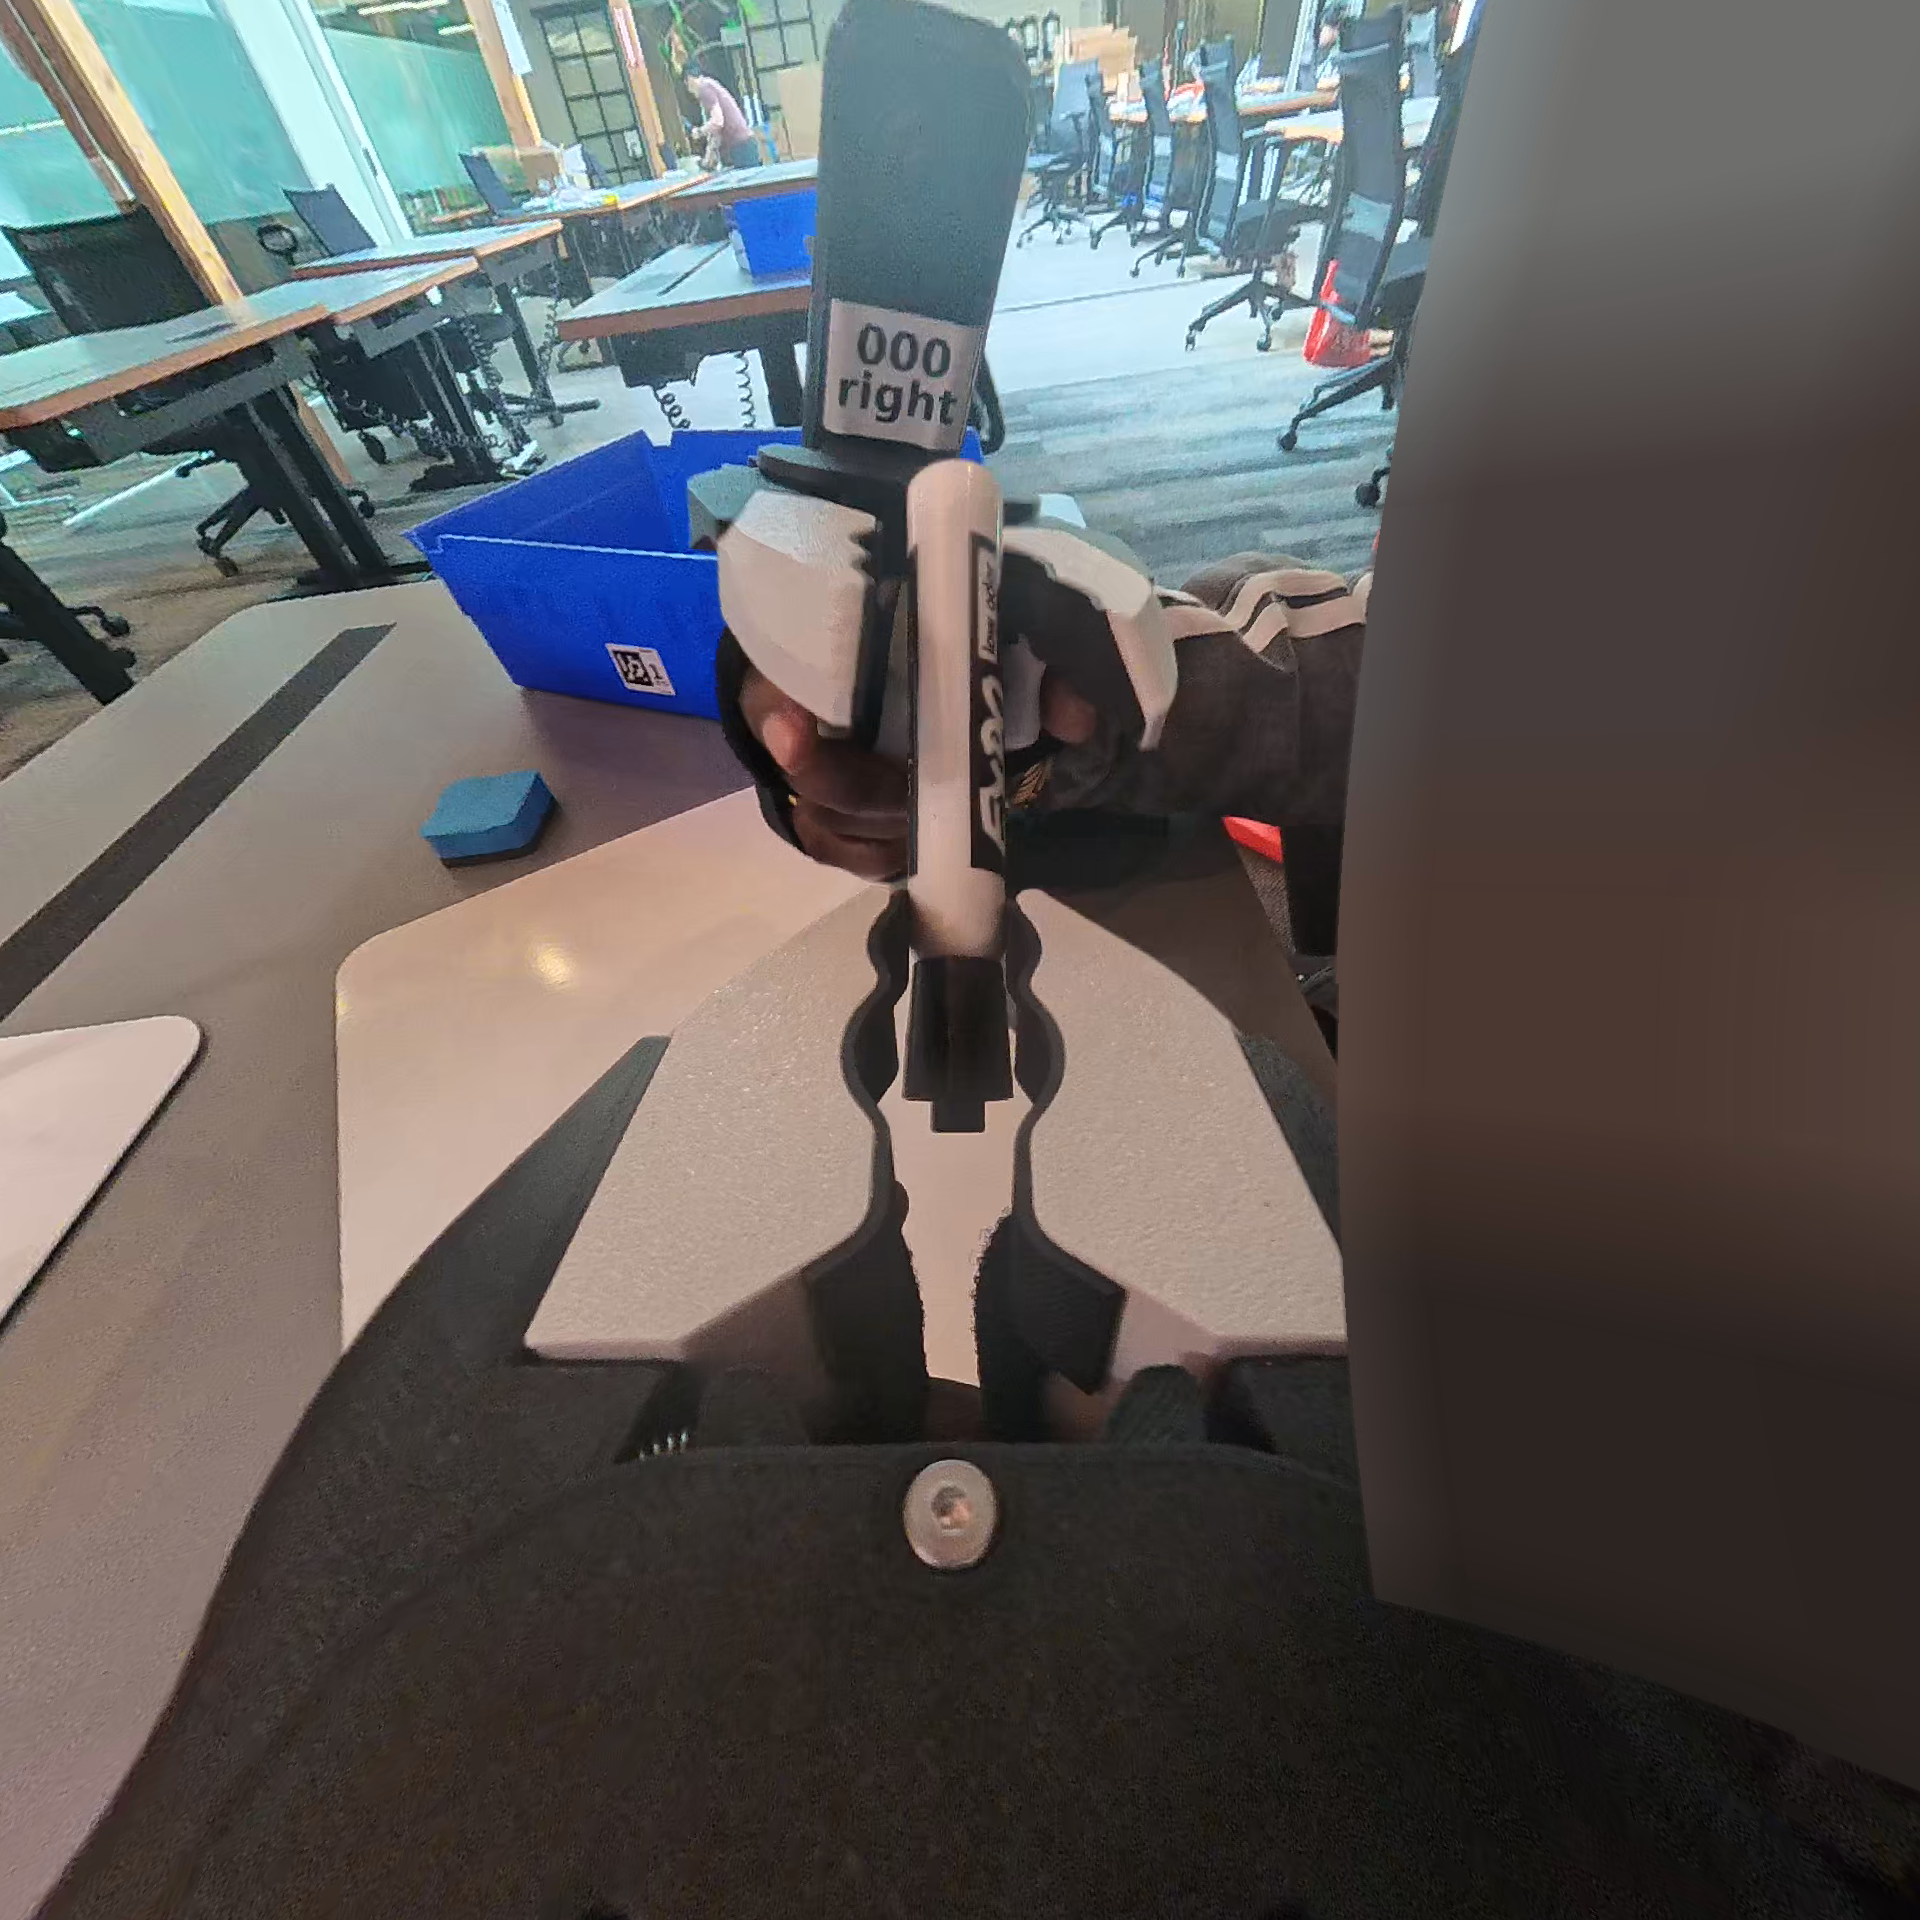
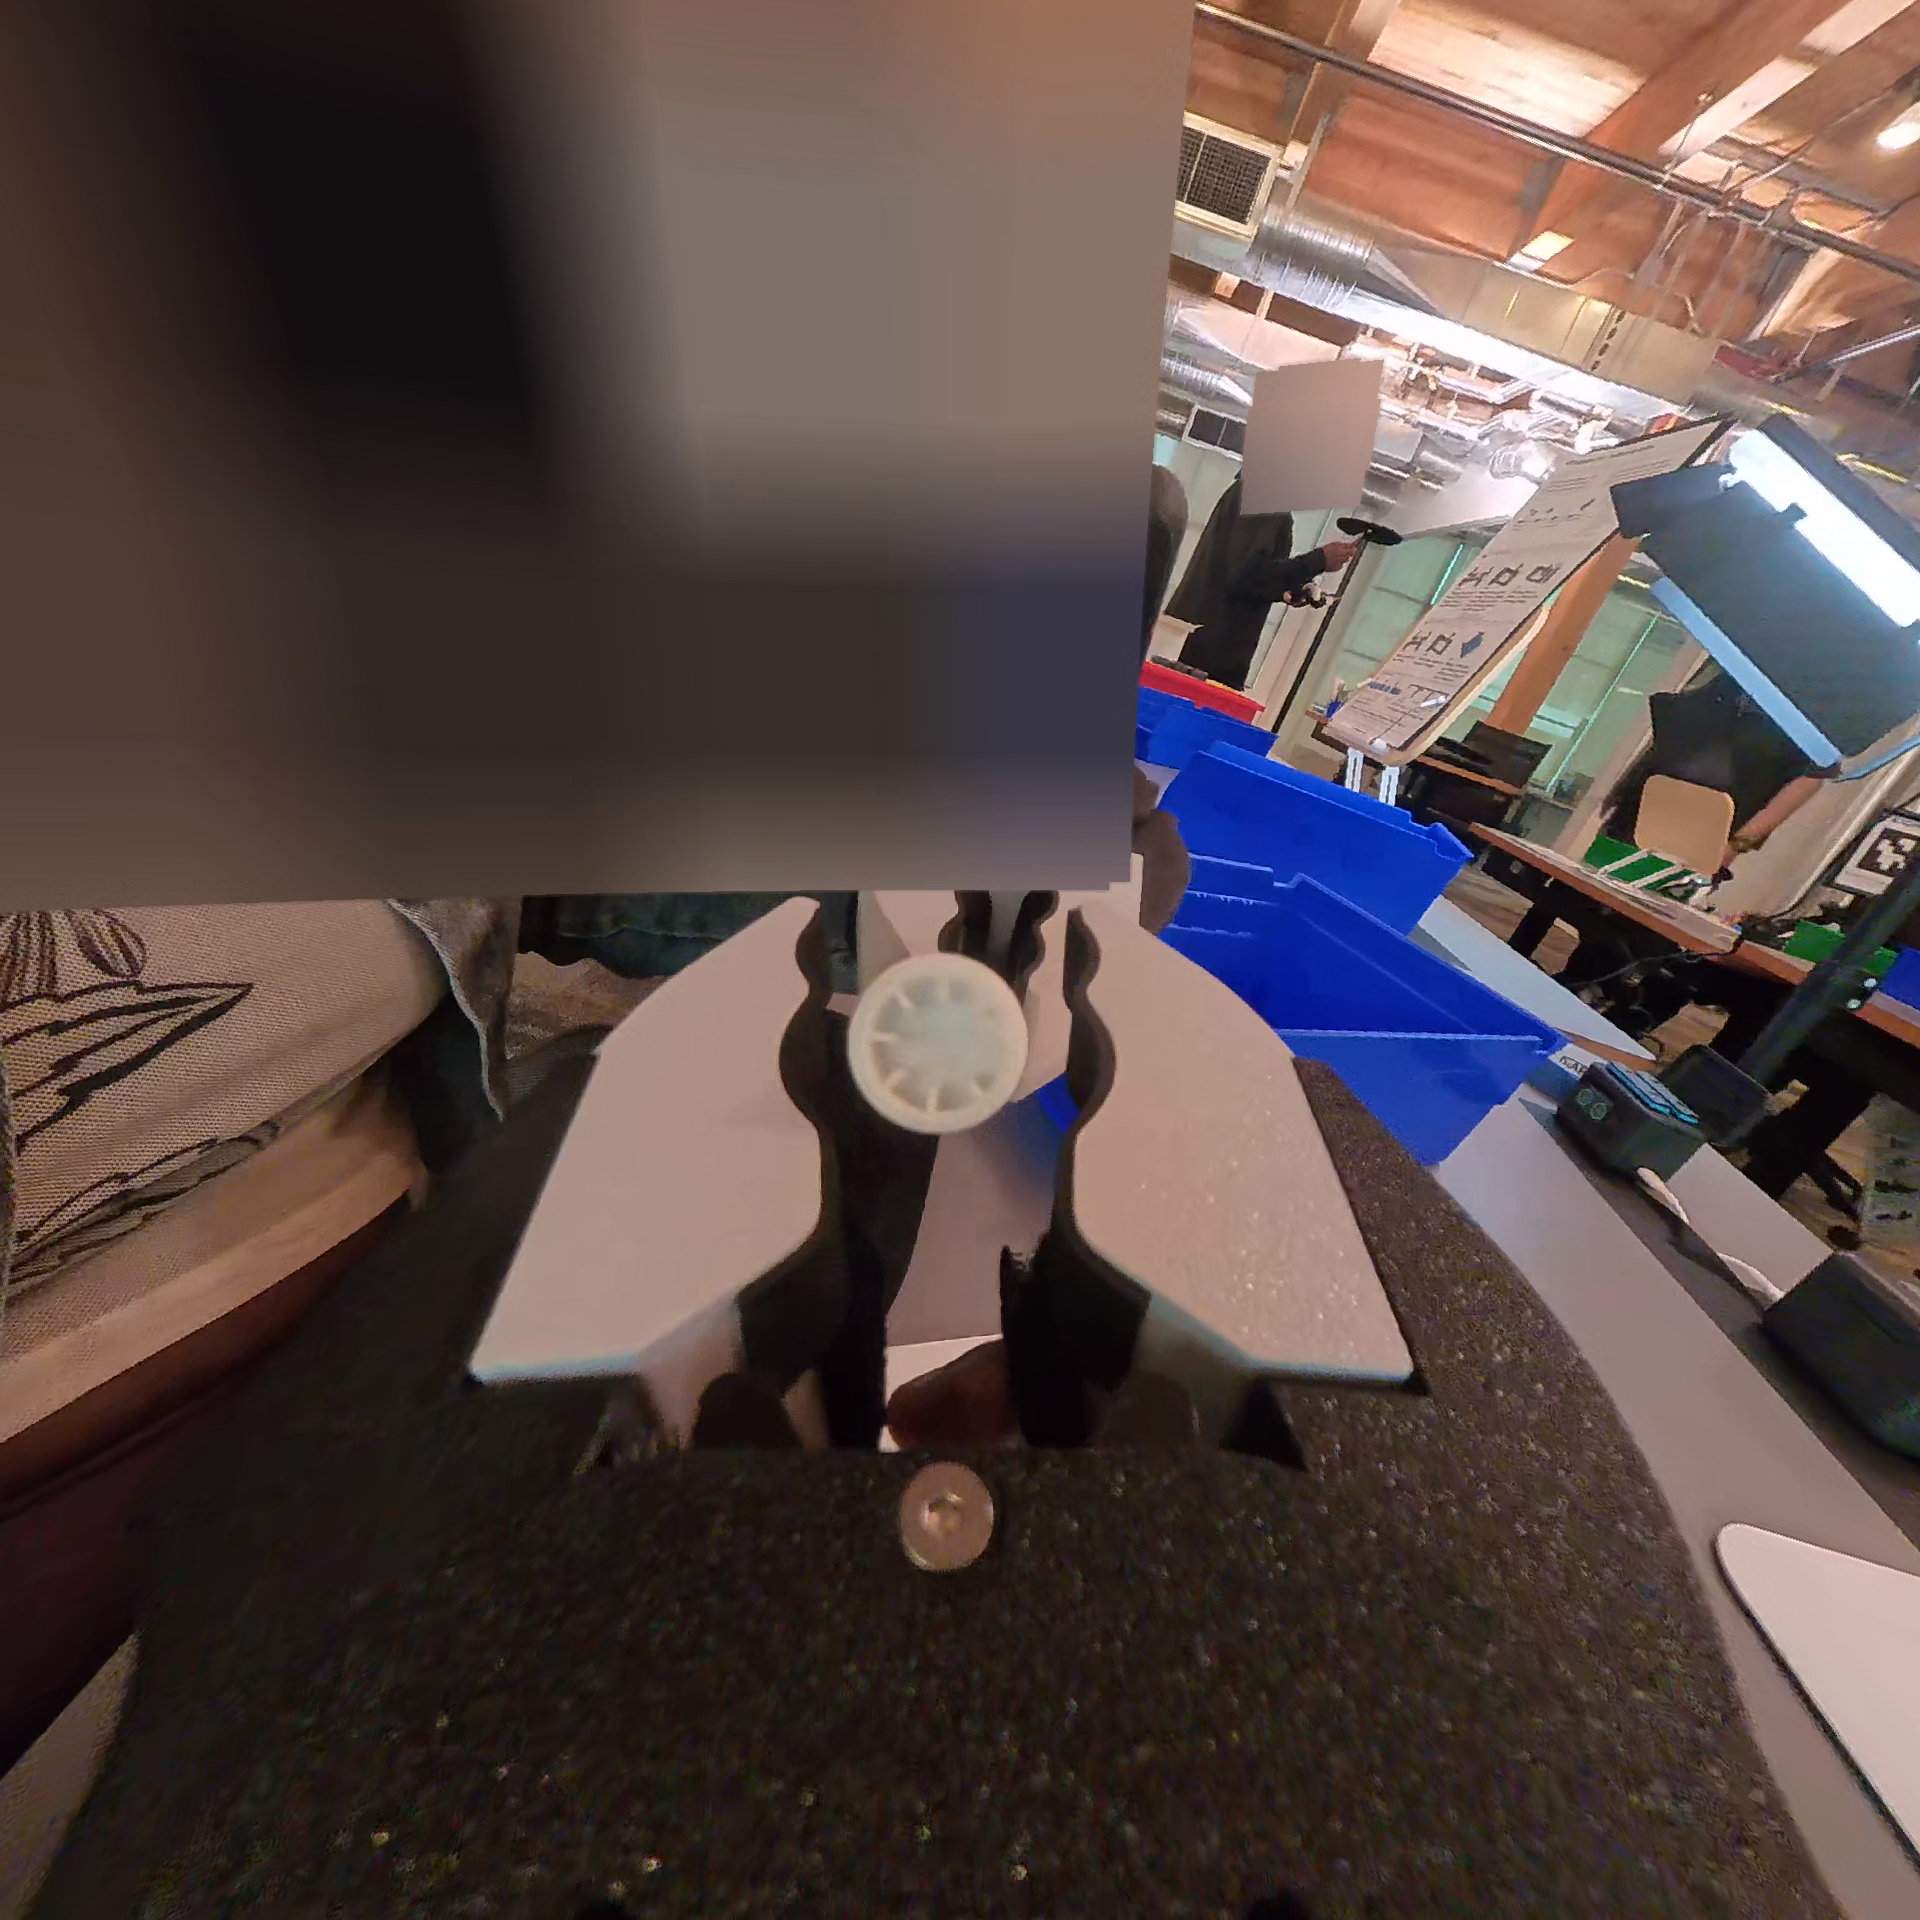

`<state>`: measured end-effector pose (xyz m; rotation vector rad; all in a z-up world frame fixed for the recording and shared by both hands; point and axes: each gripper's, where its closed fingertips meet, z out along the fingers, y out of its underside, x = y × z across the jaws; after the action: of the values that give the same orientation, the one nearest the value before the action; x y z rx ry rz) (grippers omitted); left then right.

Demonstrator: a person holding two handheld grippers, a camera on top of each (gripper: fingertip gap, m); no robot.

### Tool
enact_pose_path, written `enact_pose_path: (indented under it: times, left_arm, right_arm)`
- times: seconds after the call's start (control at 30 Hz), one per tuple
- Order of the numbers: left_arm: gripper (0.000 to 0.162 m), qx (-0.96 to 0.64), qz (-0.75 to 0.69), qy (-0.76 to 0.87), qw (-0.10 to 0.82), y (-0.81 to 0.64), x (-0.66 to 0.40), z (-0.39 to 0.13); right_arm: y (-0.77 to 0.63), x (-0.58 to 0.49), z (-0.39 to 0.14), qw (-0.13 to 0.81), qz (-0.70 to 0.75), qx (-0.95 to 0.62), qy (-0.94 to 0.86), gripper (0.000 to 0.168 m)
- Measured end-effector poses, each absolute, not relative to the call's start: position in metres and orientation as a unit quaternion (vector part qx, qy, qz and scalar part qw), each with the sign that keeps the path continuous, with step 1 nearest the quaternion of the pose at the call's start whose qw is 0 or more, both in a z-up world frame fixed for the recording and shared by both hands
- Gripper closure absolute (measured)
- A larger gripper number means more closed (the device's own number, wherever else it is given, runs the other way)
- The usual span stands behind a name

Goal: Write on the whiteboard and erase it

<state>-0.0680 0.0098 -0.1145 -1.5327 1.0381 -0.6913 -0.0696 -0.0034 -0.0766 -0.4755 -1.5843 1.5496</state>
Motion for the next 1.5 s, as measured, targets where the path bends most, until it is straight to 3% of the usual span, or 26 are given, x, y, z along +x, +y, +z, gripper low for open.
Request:
enact_pose_path:
  times: [0.07,0.1,0.33,0.4,0.5,0.57,0.7,0.87,1.2,1.37,1.5]
  left_arm:
    - [0.145,-0.643,-0.302,0.442,0.548,0.009,-0.063,-0.114]
    - [0.145,-0.643,-0.3,0.447,0.545,0.009,-0.061,-0.115]
    - [0.142,-0.66,-0.257,0.443,0.549,0.019,-0.057,-0.115]
    - [0.115,-0.674,-0.206,0.438,0.558,0.028,-0.061,-0.12]
    - [0.107,-0.683,-0.129,0.449,0.561,0.035,-0.058,-0.128]
    - [0.111,-0.68,-0.082,0.452,0.571,0.042,-0.055,-0.129]
    - [0.141,-0.663,0.033,0.499,0.557,0.052,-0.056,-0.142]
    - [0.143,-0.684,-0.029,0.5,0.531,0.044,-0.057,-0.146]
    - [0.143,-0.69,0.041,0.503,0.519,0.046,-0.058,-0.172]
    - [0.142,-0.705,-0.124,0.436,0.545,0.03,-0.043,-0.145]
    - [0.145,-0.622,0.162,0.455,0.616,0.052,-0.058,-0.127]
  right_arm:
    - [-0.008,-0.071,-0.08,0.42,0.613,-0.182,-0.644,0.13]
    - [-0.012,-0.07,-0.081,0.416,0.611,-0.173,-0.65,0.145]
    - [-0.003,-0.066,-0.071,0.443,0.623,-0.188,-0.616,0.148]
    - [0.007,-0.062,-0.062,0.459,0.638,-0.204,-0.583,0.148]
    - [0.014,-0.062,-0.063,0.474,0.634,-0.23,-0.566,0.149]
    - [0.014,-0.064,-0.067,0.47,0.634,-0.244,-0.564,0.149]
    - [0.013,-0.064,-0.066,0.473,0.639,-0.262,-0.548,0.149]
    - [0.018,-0.064,-0.086,0.466,0.593,-0.319,-0.573,0.148]
    - [0.005,-0.064,-0.109,0.507,0.433,-0.35,-0.658,0.149]
    - [0.006,-0.055,-0.085,0.485,0.533,-0.394,-0.571,0.149]
    - [0.022,-0.052,-0.076,0.49,0.567,-0.423,-0.509,0.149]
